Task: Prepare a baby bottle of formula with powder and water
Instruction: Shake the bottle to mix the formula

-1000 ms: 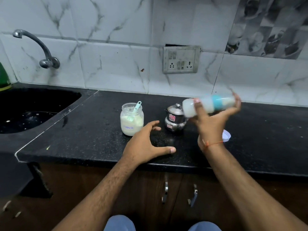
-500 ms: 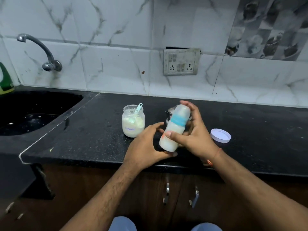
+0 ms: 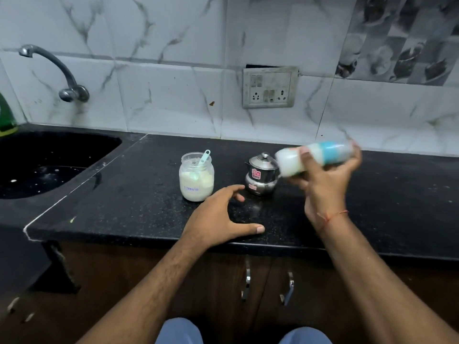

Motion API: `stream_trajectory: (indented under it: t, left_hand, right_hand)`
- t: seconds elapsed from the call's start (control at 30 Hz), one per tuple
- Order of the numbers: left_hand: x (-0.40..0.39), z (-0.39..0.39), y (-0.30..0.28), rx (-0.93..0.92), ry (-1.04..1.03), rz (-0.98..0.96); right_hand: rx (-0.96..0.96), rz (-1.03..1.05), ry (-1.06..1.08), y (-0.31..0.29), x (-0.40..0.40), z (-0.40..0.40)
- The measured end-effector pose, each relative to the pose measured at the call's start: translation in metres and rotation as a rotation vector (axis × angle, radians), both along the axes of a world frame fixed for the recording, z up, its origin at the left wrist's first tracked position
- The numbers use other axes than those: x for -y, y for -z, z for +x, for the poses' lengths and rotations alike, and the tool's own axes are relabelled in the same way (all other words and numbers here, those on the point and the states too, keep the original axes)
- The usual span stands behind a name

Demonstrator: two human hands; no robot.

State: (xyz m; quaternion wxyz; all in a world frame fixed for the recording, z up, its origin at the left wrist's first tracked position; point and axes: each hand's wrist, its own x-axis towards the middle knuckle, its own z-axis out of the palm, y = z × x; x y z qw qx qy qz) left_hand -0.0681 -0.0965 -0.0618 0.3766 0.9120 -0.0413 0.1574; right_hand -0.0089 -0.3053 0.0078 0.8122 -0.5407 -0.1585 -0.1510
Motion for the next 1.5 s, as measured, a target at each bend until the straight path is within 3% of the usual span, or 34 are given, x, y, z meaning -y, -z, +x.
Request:
stream_trajectory:
  t: [0.03, 0.1, 0.13, 0.23, 0.33, 0.43, 0.53, 0.67, 0.77, 0.87, 1.0, 1.1, 1.2, 1.33, 1.43, 1.5]
  left_hand:
    - [0.0, 0.0, 0.001, -0.006, -0.005, 0.003]
    - [0.002, -0.003, 0.0, -0.009, -0.001, 0.013]
    - [0.001, -0.003, 0.0, -0.008, 0.004, 0.021]
    - [0.001, 0.0, -0.001, -0.016, 0.003, 0.012]
    - [0.0, -0.002, 0.0, -0.004, 0.008, 0.031]
    - [-0.001, 0.001, -0.001, 0.0, 0.003, 0.015]
    - [0.001, -0.002, 0.001, 0.019, 0.002, 0.027]
    - [-0.001, 0.0, 0.002, 0.015, -0.001, 0.004]
    - [-0.001, -0.002, 0.004, 0.032, 0.007, 0.008]
    - [-0.001, 0.001, 0.004, 0.036, 0.015, -0.043]
    - [-0.001, 0.0, 0.005, 0.053, 0.015, -0.035]
    - [0.0, 0.002, 0.006, 0.045, 0.022, -0.07]
    - [-0.001, -0.001, 0.005, 0.07, 0.015, -0.052]
    - [0.0, 0.001, 0.006, 0.057, 0.016, -0.053]
    - [0.0, -0.002, 0.005, 0.071, 0.008, -0.023]
    - [-0.001, -0.001, 0.003, 0.071, 0.015, -0.055]
  right_hand:
    - [-0.012, -0.001, -0.02, -0.002, 0.001, -0.001]
    - [0.011, -0.247, -0.16, -0.003, 0.003, -0.003]
    - [0.025, -0.259, -0.155, 0.001, 0.004, -0.002]
    - [-0.02, 0.024, 0.006, -0.001, 0.012, 0.006]
    - [-0.031, -0.227, -0.135, -0.001, 0.002, 0.002]
    - [-0.058, 0.047, -0.005, 0.002, 0.0, 0.003]
    - [-0.079, -0.205, -0.159, 0.002, -0.004, 0.001]
    - [-0.094, 0.056, 0.006, 0.0, 0.002, 0.007]
    - [-0.096, -0.253, -0.157, -0.003, -0.001, 0.003]
    - [-0.092, 0.092, 0.014, -0.005, 0.008, 0.01]
    - [-0.094, -0.213, -0.172, 0.0, -0.001, -0.004]
    - [-0.07, 0.077, 0.014, -0.002, 0.007, 0.007]
    - [-0.011, -0.224, -0.133, -0.005, 0.002, 0.002]
    - [0.003, 0.049, 0.02, -0.009, 0.009, 0.011]
    - [-0.022, -0.252, -0.175, -0.001, 0.001, 0.004]
    - [-0.053, -0.075, -0.072, 0.005, -0.001, 0.003]
